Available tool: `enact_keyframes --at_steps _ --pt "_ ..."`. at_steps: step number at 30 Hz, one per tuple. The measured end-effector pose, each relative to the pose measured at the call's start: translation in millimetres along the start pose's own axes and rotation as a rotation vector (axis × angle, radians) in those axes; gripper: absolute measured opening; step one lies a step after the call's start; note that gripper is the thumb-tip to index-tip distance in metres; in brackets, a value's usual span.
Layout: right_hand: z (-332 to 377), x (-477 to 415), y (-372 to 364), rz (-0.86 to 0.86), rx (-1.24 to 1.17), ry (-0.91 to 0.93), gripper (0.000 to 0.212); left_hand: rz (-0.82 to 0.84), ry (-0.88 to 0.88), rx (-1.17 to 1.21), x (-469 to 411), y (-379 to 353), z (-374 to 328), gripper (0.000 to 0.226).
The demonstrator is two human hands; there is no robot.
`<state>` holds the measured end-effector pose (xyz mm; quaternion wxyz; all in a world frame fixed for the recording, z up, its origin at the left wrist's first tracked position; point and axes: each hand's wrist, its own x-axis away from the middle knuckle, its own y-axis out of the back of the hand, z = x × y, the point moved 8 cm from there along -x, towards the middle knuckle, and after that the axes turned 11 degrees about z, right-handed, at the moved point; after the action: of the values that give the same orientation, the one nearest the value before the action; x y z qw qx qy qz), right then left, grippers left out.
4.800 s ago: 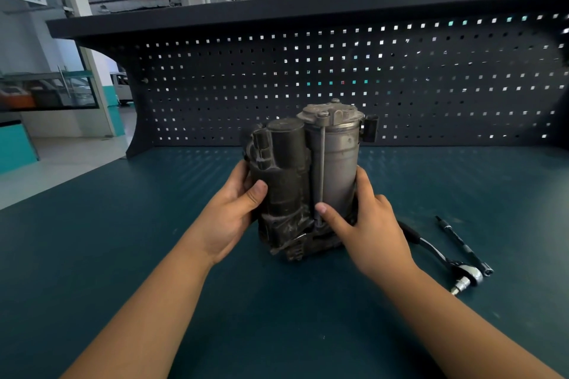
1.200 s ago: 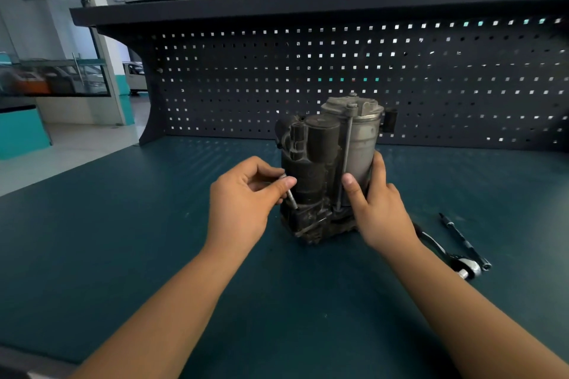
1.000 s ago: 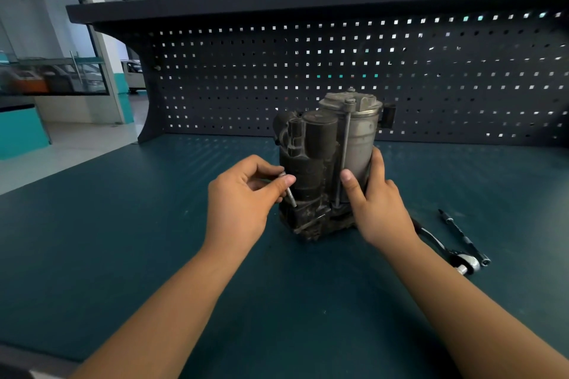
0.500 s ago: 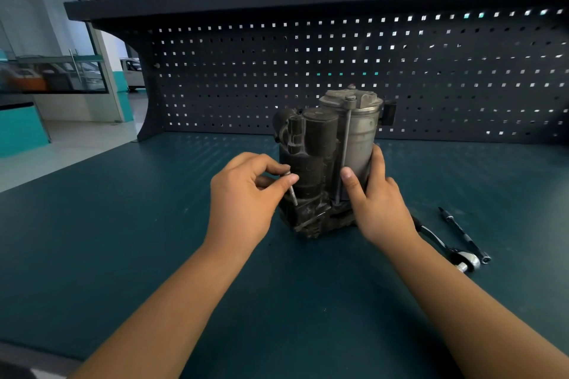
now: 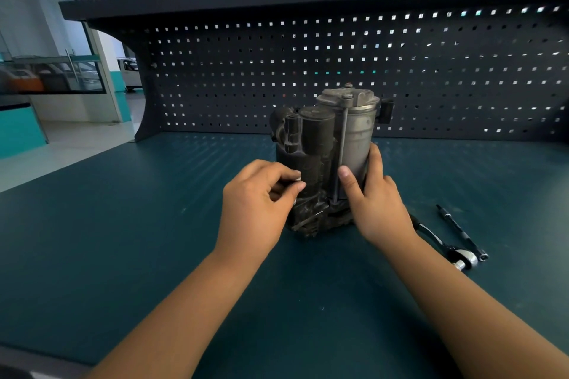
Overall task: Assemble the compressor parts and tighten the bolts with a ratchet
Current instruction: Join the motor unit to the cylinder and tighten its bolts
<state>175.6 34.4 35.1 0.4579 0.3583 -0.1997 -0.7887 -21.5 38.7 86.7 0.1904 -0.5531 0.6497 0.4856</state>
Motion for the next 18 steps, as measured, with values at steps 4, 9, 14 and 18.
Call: enact_keyframes --at_steps 4,9,14,18 --pt "3 1 0 0.002 0.000 0.015 0.088 -0.005 0.026 -0.029 3 -1 3 0.014" --pt "2 0 0 0.002 0.006 0.018 0.088 0.009 0.019 -0.081 7 -3 5 0.014" --pt "1 0 0 0.007 -0.007 0.011 0.087 0.039 0.031 -0.143 11 -7 6 0.015" --pt "1 0 0 0.002 -0.008 0.019 0.087 0.021 0.049 -0.167 12 -8 6 0.019"
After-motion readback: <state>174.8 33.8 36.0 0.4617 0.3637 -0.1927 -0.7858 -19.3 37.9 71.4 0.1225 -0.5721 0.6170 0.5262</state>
